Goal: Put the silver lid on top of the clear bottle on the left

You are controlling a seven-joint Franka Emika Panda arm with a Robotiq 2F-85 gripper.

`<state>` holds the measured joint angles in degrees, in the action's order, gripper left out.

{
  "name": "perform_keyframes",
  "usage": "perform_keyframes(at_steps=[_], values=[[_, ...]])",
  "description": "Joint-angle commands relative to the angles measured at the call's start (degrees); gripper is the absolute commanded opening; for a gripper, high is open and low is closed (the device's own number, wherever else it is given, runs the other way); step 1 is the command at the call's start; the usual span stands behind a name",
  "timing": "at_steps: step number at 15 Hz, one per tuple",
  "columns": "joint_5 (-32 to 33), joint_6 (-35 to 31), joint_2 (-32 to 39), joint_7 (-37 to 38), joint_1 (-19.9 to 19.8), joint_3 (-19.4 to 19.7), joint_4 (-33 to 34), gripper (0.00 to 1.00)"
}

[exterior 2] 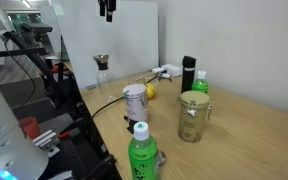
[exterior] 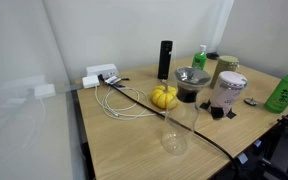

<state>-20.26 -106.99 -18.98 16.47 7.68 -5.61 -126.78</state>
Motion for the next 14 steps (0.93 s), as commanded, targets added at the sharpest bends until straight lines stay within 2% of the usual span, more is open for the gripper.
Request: perform_keyframes(at_steps=[1, 6, 9, 13, 14], values=[[-0.20, 0.22, 0.00, -0.17, -0.81, -0.69, 0.13, 1.00], [4.75, -4.11, -5.64, 9.32, -5.13, -0.66, -6.64, 1.00], [8.19, -1.90, -11.31, 15.40, -9.28, 0.24, -12.00, 1.00], [8.72, 1.86, -19.75, 25.19, -14.04, -0.14, -18.80, 1.00], [8.28, 2.19, -16.27, 20.92, -12.60, 0.74, -15.96, 1.00]])
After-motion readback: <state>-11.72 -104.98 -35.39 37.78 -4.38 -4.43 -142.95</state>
